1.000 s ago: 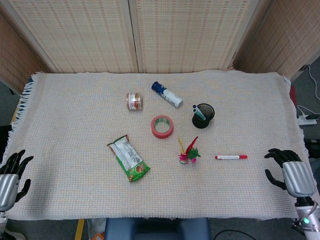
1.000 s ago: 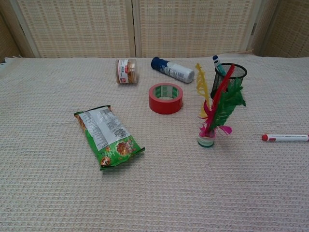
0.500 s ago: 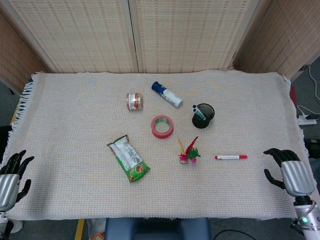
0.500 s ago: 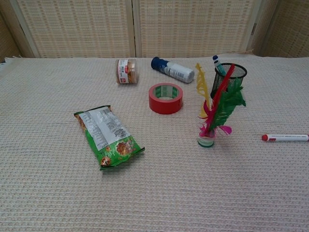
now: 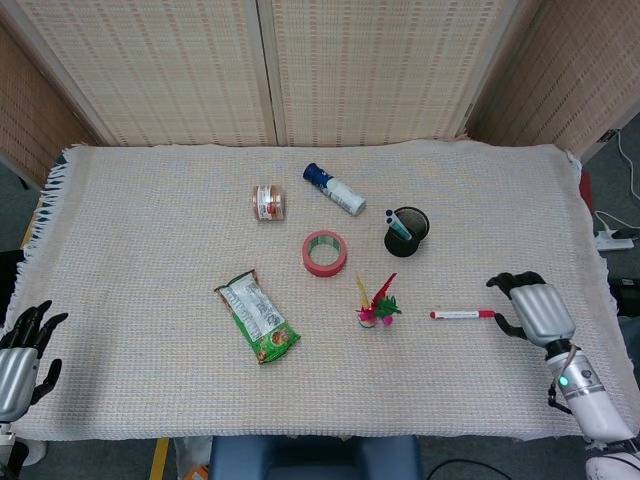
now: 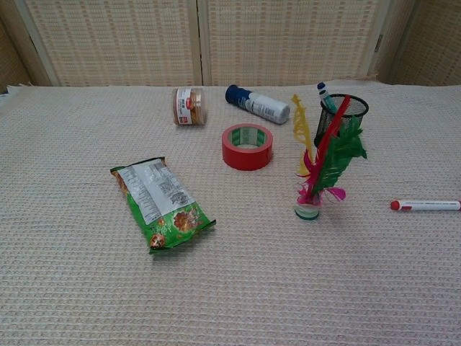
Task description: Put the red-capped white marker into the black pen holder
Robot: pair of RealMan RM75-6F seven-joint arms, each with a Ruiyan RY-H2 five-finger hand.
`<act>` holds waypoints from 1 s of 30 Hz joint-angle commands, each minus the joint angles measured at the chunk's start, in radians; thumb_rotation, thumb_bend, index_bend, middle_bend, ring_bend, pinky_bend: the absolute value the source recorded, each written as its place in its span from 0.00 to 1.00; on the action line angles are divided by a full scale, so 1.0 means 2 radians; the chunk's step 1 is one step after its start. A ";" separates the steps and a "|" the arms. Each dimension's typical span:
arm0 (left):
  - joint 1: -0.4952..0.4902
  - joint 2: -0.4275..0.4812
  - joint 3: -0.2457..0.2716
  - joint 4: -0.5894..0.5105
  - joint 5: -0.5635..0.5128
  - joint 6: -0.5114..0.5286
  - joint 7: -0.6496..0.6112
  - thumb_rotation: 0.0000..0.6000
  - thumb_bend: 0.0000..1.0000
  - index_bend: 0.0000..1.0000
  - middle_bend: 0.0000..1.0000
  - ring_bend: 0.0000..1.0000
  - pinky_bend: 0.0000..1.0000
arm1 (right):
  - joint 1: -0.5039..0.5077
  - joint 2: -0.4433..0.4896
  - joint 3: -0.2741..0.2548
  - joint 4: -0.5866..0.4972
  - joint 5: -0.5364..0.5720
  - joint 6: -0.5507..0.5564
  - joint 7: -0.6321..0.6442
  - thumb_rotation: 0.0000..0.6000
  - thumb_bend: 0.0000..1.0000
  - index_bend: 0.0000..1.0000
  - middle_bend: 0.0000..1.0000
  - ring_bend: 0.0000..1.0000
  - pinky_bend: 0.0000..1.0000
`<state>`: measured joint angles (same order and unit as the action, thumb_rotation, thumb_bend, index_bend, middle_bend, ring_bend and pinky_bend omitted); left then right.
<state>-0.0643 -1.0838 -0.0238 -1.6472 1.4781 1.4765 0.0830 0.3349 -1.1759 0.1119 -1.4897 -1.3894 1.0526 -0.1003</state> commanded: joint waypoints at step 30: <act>0.001 0.002 0.000 0.001 0.001 0.002 -0.008 1.00 0.41 0.17 0.01 0.00 0.25 | 0.123 -0.077 -0.035 0.057 0.117 -0.168 -0.131 1.00 0.28 0.33 0.27 0.32 0.25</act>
<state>-0.0621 -1.0793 -0.0245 -1.6448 1.4808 1.4803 0.0671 0.5791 -1.3278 0.0423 -1.3782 -1.1569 0.7177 -0.3605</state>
